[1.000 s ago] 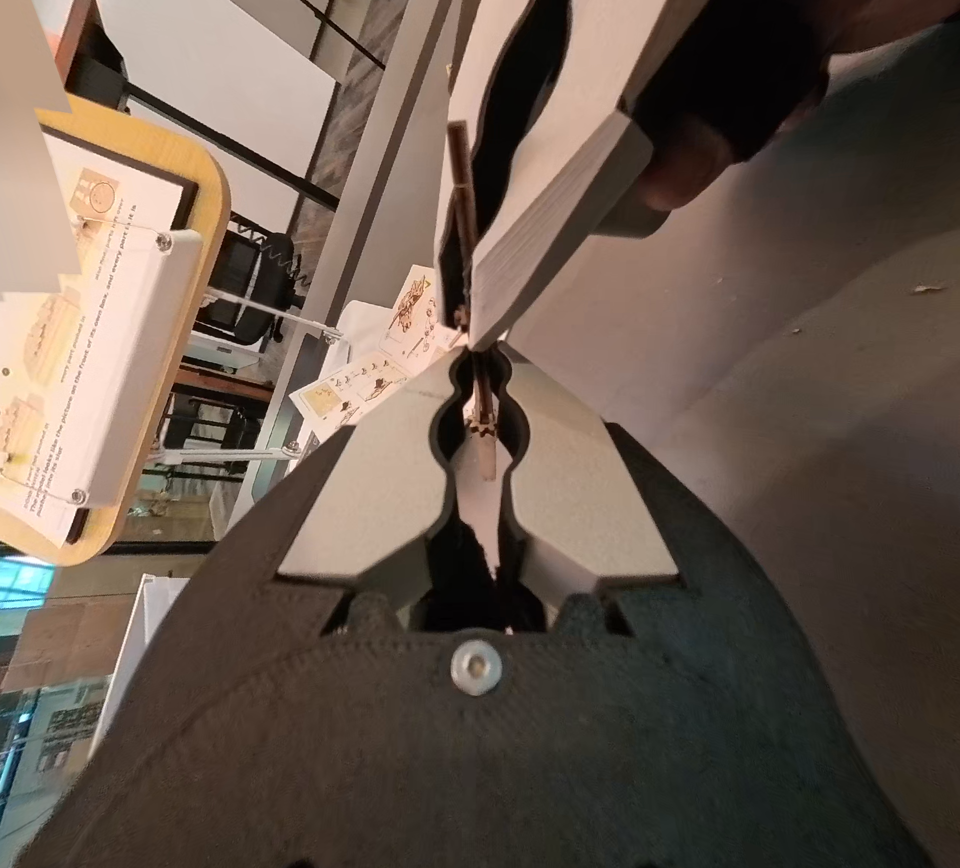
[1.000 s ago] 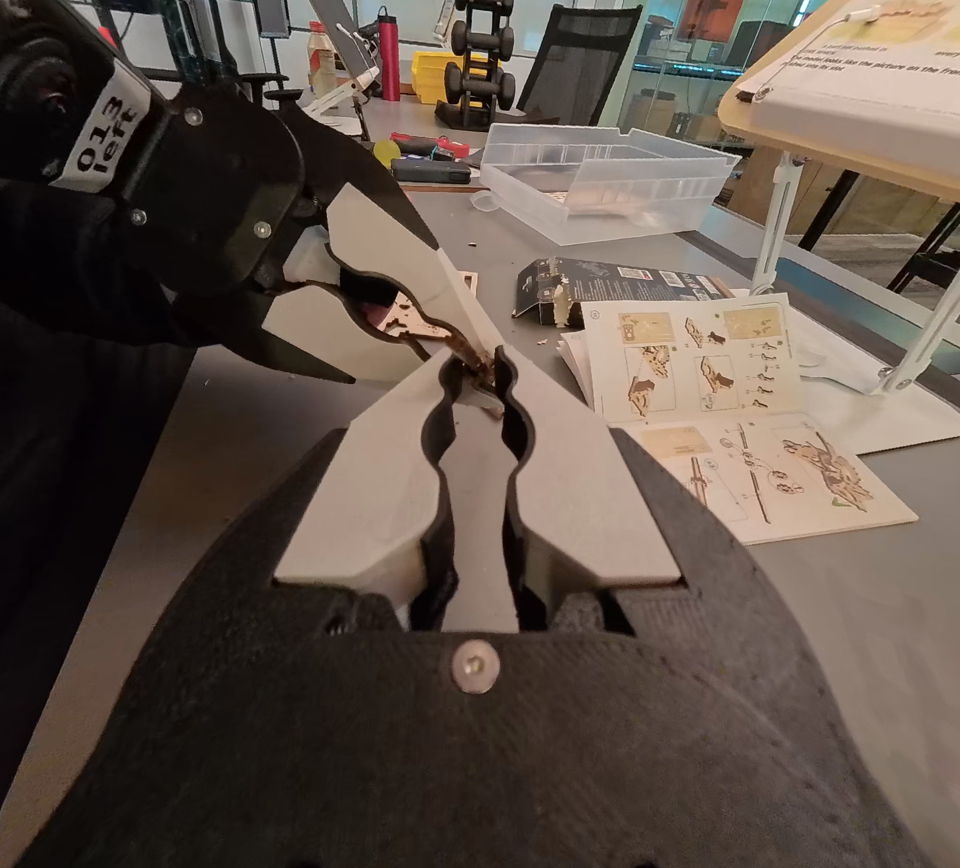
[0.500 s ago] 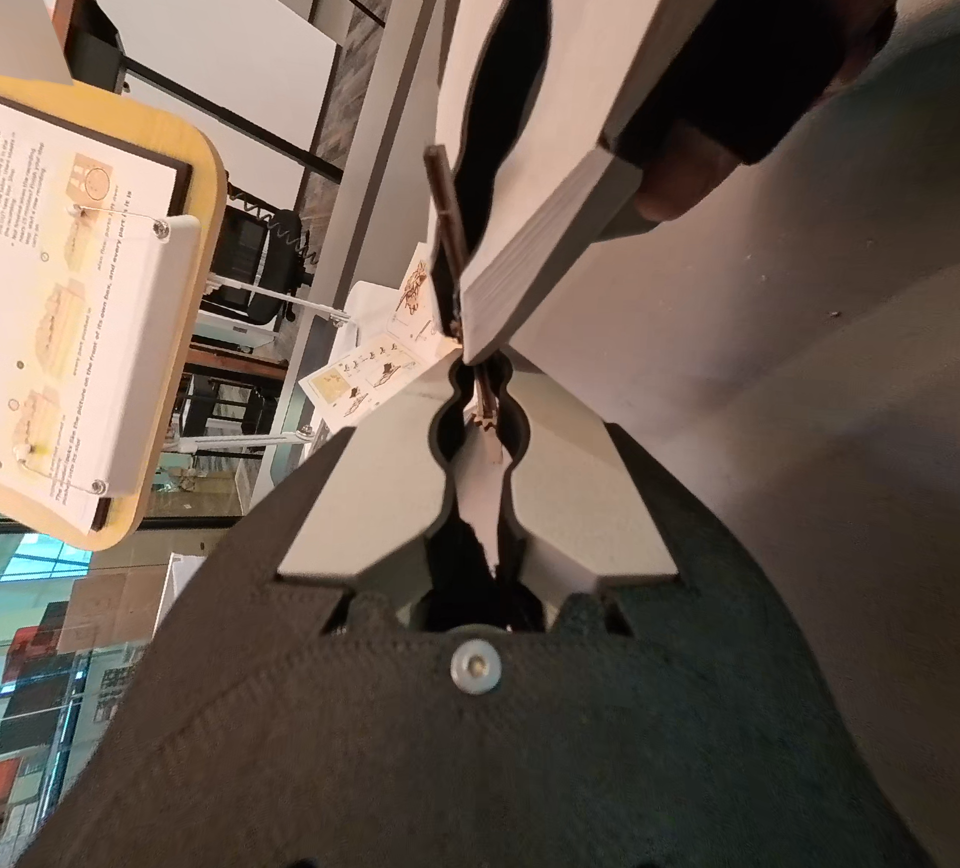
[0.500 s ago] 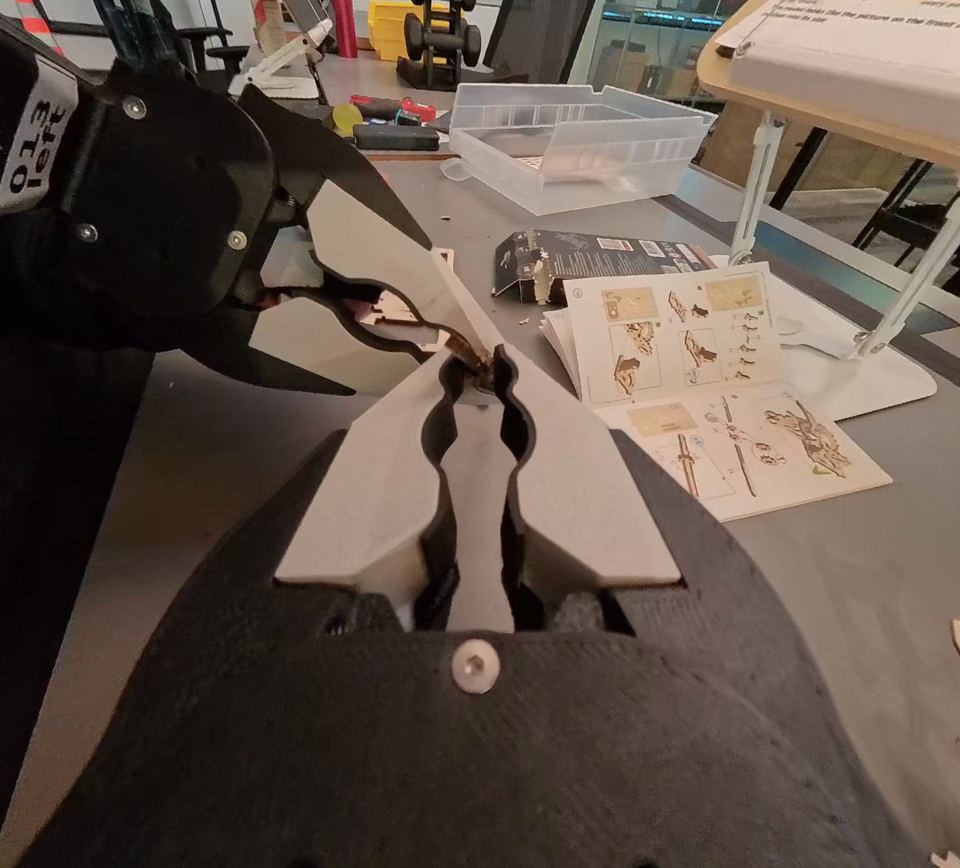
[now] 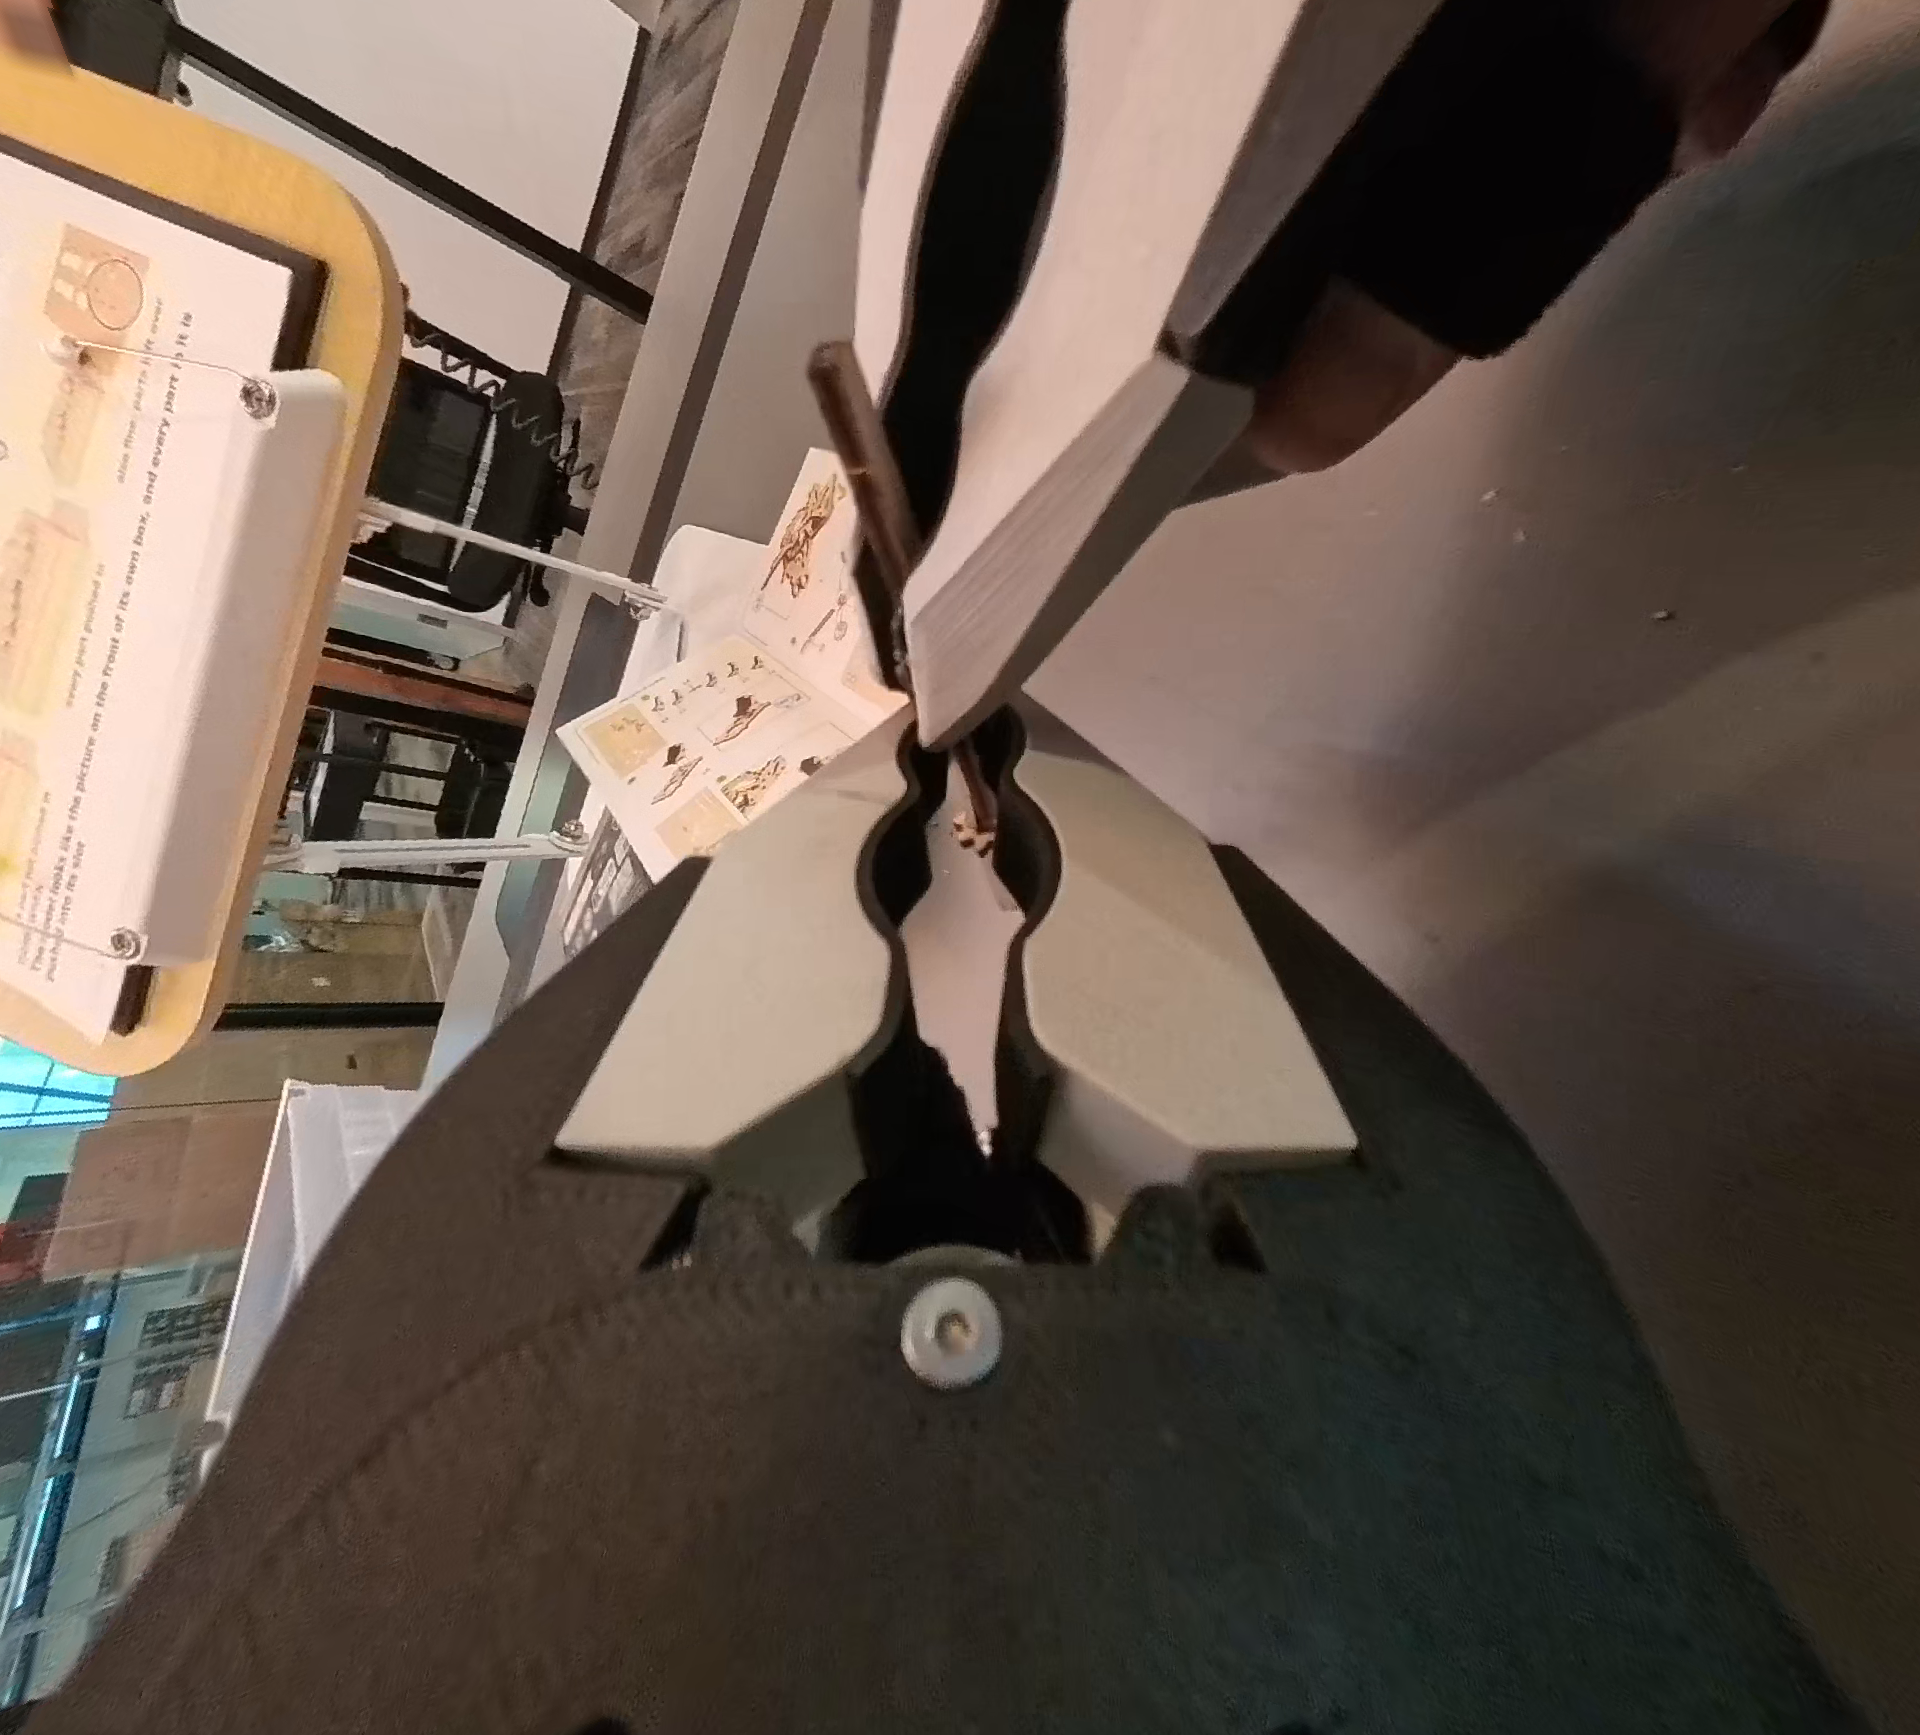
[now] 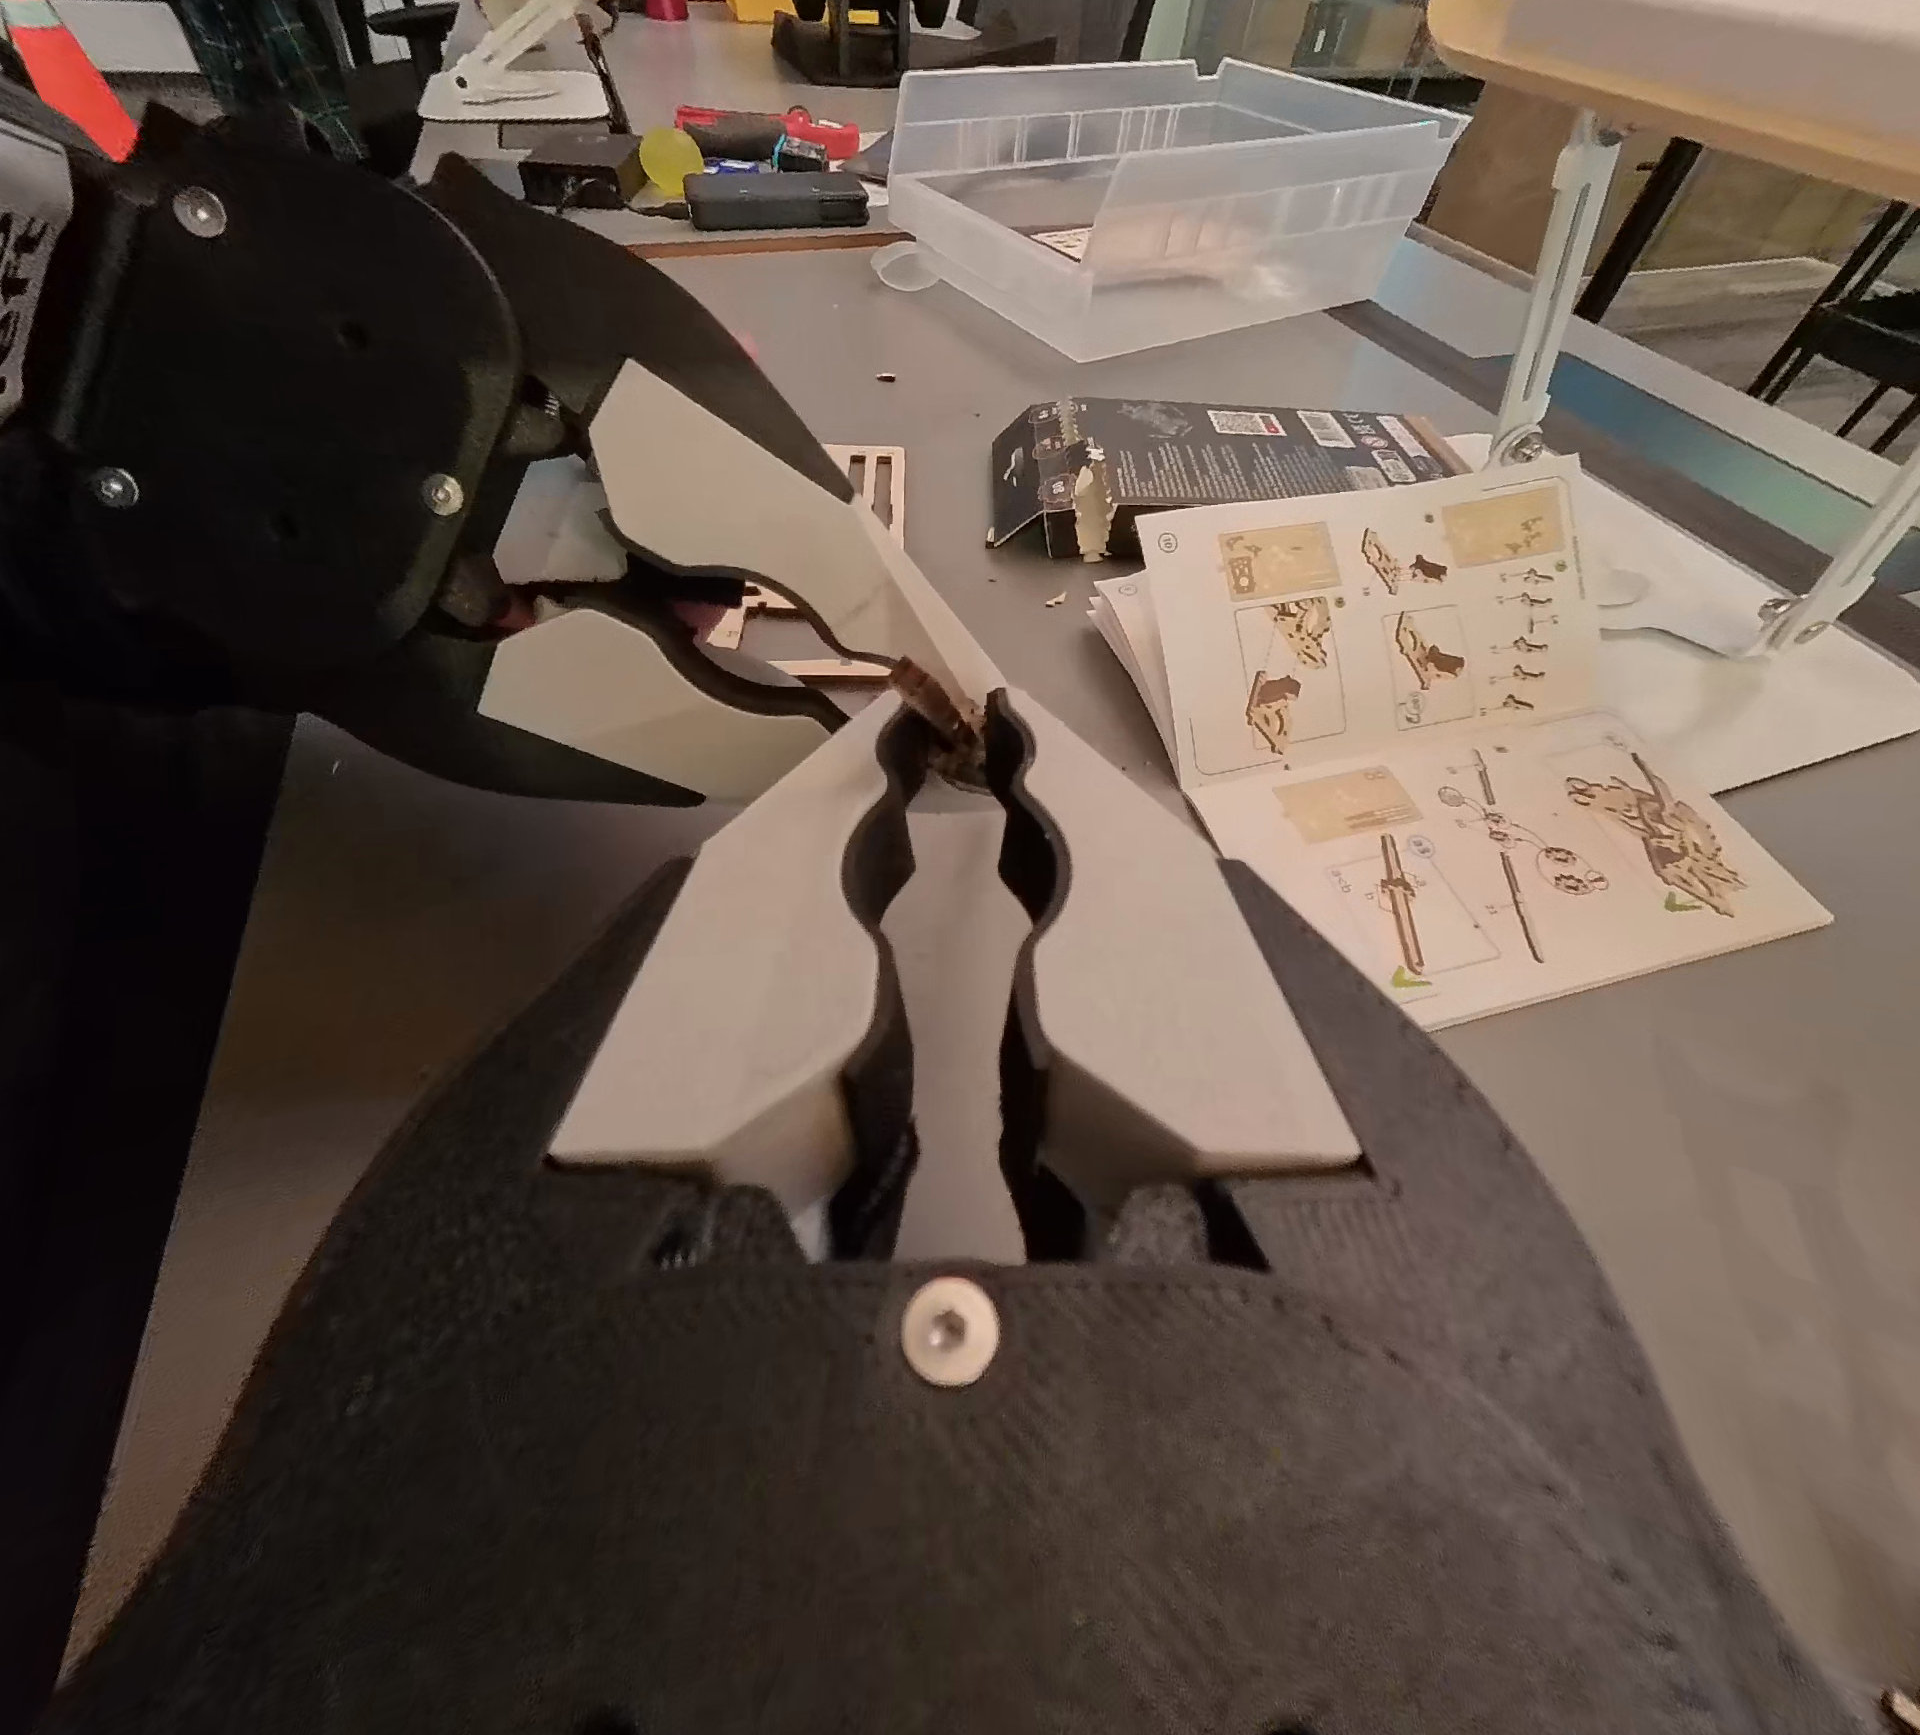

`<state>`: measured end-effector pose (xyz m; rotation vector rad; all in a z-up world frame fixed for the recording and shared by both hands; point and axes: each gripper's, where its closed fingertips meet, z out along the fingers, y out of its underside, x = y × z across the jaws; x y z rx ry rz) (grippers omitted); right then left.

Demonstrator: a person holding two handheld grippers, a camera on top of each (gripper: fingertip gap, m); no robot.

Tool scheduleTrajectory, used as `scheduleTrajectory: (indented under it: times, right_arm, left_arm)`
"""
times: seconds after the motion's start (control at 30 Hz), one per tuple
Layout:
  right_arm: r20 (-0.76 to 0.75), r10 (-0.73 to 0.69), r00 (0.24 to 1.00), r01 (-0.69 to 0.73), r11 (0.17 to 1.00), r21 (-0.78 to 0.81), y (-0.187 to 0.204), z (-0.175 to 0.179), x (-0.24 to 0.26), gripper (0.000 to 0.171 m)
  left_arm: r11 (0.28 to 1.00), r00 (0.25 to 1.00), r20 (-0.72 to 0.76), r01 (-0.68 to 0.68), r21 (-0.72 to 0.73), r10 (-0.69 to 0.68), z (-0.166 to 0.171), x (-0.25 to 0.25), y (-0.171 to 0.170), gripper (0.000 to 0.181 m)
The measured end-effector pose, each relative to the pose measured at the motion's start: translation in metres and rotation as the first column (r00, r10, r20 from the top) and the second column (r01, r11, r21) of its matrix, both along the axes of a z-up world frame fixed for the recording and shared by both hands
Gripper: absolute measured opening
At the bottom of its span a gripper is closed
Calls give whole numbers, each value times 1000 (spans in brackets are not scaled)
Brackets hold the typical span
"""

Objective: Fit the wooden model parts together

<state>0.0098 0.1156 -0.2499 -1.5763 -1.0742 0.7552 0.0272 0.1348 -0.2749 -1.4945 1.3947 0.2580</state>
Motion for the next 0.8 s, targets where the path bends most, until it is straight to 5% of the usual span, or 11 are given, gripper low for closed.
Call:
scheduleTrajectory:
  times: [0.8]
  right_arm:
    - [-525,155,837,-340,899,-276,-4,37,19,9]
  left_arm:
    - [990,944,300,136,24,-137,46,11,-15,12]
